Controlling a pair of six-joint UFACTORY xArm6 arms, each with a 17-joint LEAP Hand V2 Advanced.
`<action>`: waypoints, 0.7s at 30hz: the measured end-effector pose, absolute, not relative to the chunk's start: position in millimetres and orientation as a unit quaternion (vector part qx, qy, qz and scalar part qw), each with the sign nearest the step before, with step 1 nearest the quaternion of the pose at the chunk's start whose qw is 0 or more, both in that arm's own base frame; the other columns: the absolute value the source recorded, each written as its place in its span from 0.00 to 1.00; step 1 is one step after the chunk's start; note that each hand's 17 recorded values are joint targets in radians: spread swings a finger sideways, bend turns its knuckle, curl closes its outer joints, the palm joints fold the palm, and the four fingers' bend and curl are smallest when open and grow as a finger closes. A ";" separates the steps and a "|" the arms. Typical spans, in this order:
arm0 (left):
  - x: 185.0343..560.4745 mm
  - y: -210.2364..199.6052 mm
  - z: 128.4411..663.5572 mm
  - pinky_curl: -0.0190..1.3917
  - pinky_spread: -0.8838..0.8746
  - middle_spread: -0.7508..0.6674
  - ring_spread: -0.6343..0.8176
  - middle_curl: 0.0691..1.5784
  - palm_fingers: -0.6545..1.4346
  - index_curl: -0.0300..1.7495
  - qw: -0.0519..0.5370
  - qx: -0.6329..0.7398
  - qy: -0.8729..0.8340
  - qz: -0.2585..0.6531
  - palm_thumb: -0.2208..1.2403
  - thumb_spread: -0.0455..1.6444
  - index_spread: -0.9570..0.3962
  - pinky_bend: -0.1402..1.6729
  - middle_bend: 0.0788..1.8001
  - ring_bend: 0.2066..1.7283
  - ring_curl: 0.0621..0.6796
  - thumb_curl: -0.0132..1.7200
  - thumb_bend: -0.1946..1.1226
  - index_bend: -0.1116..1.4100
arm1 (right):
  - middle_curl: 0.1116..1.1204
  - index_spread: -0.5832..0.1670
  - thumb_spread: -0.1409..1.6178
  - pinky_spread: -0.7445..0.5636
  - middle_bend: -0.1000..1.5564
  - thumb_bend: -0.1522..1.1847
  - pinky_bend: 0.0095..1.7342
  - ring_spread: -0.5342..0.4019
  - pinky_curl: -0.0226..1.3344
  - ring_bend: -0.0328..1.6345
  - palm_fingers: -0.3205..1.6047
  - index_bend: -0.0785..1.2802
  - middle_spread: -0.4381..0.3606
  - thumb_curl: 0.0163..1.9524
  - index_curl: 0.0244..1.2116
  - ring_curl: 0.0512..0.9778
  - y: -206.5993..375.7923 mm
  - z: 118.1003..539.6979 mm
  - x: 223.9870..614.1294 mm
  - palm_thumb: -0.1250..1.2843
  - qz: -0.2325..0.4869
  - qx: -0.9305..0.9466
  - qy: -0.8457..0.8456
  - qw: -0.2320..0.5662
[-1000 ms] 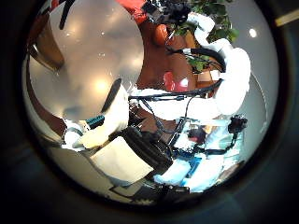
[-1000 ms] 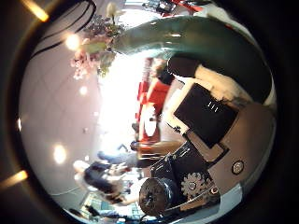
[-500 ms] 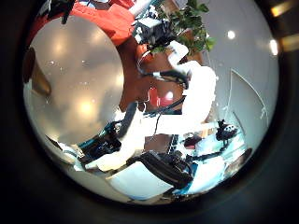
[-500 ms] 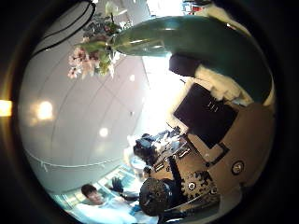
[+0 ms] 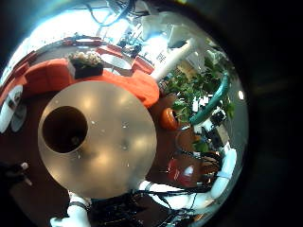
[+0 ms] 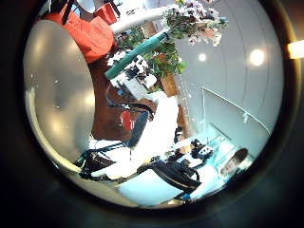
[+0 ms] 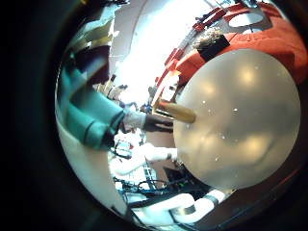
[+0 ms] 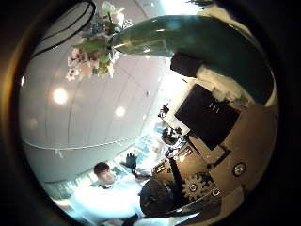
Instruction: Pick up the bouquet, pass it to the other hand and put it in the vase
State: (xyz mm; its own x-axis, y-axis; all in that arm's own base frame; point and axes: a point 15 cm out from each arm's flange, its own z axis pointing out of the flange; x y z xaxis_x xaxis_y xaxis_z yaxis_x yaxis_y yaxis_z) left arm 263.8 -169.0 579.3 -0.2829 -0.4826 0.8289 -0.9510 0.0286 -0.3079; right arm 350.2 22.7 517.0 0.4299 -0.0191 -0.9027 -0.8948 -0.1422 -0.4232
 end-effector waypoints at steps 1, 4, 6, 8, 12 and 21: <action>264.1 -171.7 582.5 0.25 0.78 0.82 0.81 0.16 0.37 0.21 0.273 0.534 -0.662 0.449 0.34 0.64 0.83 0.24 0.06 0.25 0.23 0.20 0.13 0.19 | 0.73 0.44 0.57 0.43 0.88 0.11 0.70 0.38 0.70 0.90 0.76 0.88 0.38 0.61 0.84 0.70 24.8 512.6 346.2 0.91 0.405 -0.648 0.349 0.543; 266.3 -178.2 584.0 0.25 0.78 0.83 0.82 0.16 0.36 0.21 0.301 0.527 -0.645 0.464 0.35 0.64 0.84 0.24 0.06 0.25 0.23 0.20 0.13 0.18 | 0.73 0.44 0.57 0.43 0.88 0.11 0.70 0.38 0.70 0.90 0.76 0.88 0.38 0.62 0.84 0.70 32.8 499.0 336.5 0.91 0.418 -0.668 0.332 0.519; 272.6 -179.5 583.8 0.25 0.78 0.83 0.82 0.16 0.36 0.20 0.316 0.526 -0.631 0.474 0.35 0.63 0.85 0.25 0.06 0.25 0.23 0.20 0.13 0.18 | 0.73 0.44 0.57 0.43 0.88 0.11 0.69 0.38 0.71 0.90 0.76 0.88 0.38 0.62 0.84 0.70 38.4 493.5 333.4 0.91 0.422 -0.676 0.325 0.509; 277.8 -179.6 581.7 0.25 0.79 0.84 0.82 0.16 0.36 0.20 0.326 0.527 -0.623 0.478 0.35 0.63 0.85 0.25 0.06 0.25 0.24 0.20 0.13 0.18 | 0.73 0.45 0.57 0.43 0.89 0.11 0.69 0.38 0.71 0.90 0.76 0.88 0.38 0.62 0.84 0.70 44.0 490.0 331.8 0.91 0.427 -0.682 0.317 0.502; 285.7 -178.5 577.6 0.25 0.79 0.84 0.82 0.17 0.35 0.20 0.341 0.534 -0.610 0.477 0.34 0.62 0.86 0.24 0.07 0.25 0.23 0.20 0.12 0.18 | 0.73 0.45 0.57 0.43 0.89 0.11 0.69 0.38 0.72 0.91 0.76 0.88 0.38 0.63 0.83 0.70 51.7 485.1 329.1 0.91 0.431 -0.691 0.304 0.495; 294.3 -184.3 579.5 0.25 0.79 0.86 0.84 0.17 0.35 0.20 0.373 0.519 -0.595 0.488 0.34 0.61 0.87 0.24 0.07 0.25 0.23 0.20 0.12 0.18 | 0.72 0.45 0.57 0.42 0.89 0.11 0.69 0.38 0.73 0.91 0.76 0.89 0.38 0.64 0.83 0.70 81.7 476.9 319.0 0.91 0.465 -0.692 0.277 0.478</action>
